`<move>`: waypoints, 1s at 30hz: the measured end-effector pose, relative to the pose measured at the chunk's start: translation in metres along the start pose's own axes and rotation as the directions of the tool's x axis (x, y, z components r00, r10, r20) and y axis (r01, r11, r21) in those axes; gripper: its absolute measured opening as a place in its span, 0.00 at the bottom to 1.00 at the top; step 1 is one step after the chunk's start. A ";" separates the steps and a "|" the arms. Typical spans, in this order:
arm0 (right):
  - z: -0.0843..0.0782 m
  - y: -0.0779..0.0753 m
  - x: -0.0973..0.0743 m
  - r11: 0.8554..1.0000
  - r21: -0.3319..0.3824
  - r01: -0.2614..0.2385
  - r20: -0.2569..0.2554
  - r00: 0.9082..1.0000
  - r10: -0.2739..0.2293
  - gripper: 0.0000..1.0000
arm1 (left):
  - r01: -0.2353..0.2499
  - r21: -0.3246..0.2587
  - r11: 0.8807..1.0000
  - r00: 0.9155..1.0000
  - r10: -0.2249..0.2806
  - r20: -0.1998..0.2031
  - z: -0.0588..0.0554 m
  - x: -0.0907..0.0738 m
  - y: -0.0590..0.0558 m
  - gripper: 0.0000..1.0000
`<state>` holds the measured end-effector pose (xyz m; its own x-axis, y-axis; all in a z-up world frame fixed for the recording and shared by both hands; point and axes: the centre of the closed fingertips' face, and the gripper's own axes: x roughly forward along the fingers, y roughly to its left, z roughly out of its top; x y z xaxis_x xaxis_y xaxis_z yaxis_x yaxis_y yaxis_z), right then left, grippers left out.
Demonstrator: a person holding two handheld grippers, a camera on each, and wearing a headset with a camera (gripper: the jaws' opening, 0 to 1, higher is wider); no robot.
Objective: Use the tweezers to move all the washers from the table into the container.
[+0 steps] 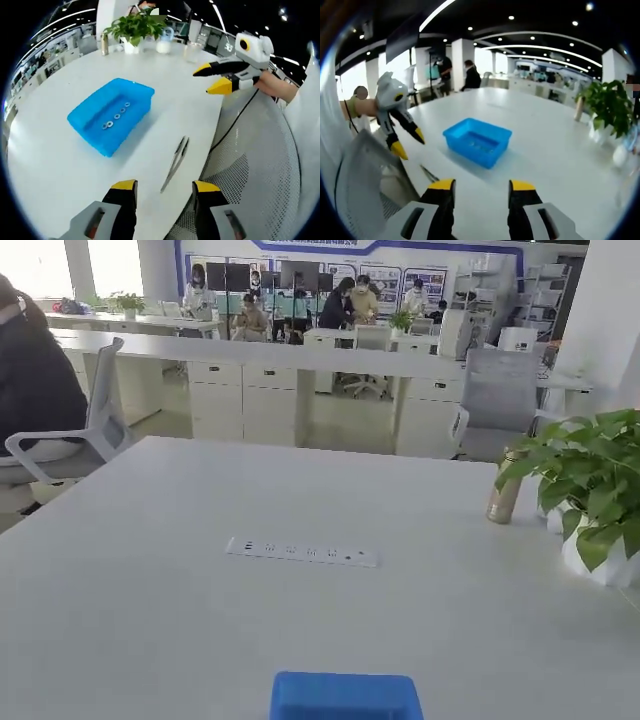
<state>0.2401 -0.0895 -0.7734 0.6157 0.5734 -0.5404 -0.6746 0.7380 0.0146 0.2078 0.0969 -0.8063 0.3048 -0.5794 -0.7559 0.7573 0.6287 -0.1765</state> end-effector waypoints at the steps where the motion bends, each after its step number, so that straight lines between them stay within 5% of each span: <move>1: 0.000 -0.002 -0.001 1.000 0.003 0.005 0.003 1.000 -0.005 0.40 | -0.017 -0.018 1.000 0.999 0.018 0.042 0.004 -0.004 0.004 0.48; 4: 0.003 -0.007 -0.005 1.000 0.019 0.017 0.015 1.000 -0.017 0.42 | -0.065 -0.109 0.992 0.981 0.084 0.173 0.016 -0.019 0.016 0.56; 6: 0.003 -0.012 -0.007 0.999 0.026 0.022 0.018 1.000 -0.022 0.44 | -0.080 -0.176 0.981 0.954 0.127 0.272 0.026 -0.029 0.023 0.59; 9: 0.006 -0.022 -0.012 0.998 0.044 0.051 0.044 0.998 -0.053 0.48 | -0.103 -0.264 0.959 0.891 0.207 0.405 0.040 -0.048 0.032 0.65; 11: 0.011 -0.029 -0.014 0.995 0.061 0.084 0.071 0.994 -0.088 0.53 | -0.143 -0.275 0.951 0.862 0.256 0.438 0.042 -0.055 0.037 0.73; 14: 0.018 -0.041 -0.018 0.987 0.083 0.140 0.119 0.982 -0.150 0.65 | -0.195 -0.276 0.941 0.806 0.314 0.501 0.050 -0.067 0.038 0.81; 15: 0.020 -0.043 -0.020 0.985 0.086 0.151 0.130 0.978 -0.161 0.69 | -0.213 -0.271 0.939 0.796 0.327 0.509 0.051 -0.069 0.039 0.83; 20: 0.035 -0.046 -0.029 0.976 0.101 0.190 0.199 0.958 -0.207 0.76 | -0.305 -0.269 0.914 0.720 0.406 0.563 0.061 -0.083 0.041 0.93; 22: 0.040 -0.049 -0.034 0.969 0.099 0.226 0.226 0.943 -0.243 0.78 | -0.328 -0.269 0.906 0.693 0.424 0.583 0.065 -0.088 0.040 0.95; 23: 0.043 -0.052 -0.036 0.963 0.096 0.251 0.246 0.932 -0.268 0.81 | -0.344 -0.273 0.898 0.669 0.439 0.600 0.069 -0.092 0.041 0.96; 24: 0.044 -0.052 -0.037 0.962 0.094 0.257 0.252 0.928 -0.273 0.85 | -0.346 -0.279 0.896 0.665 0.444 0.601 0.069 -0.093 0.041 0.97; 29: 0.051 -0.059 -0.045 0.945 0.065 0.320 0.294 0.899 -0.324 0.98 | -0.357 -0.317 0.879 0.622 0.477 0.621 0.071 -0.099 0.040 0.99; 30: 0.053 -0.061 -0.046 0.942 0.063 0.328 0.306 0.893 -0.332 0.99 | -0.357 -0.318 0.878 0.620 0.477 0.623 0.070 -0.098 0.039 0.99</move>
<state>0.2747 -0.1423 -0.7046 0.8977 0.3759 -0.2300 -0.4078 0.9063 -0.1106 0.2483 0.1422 -0.6945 0.9101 -0.3822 -0.1601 0.3729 0.9239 -0.0857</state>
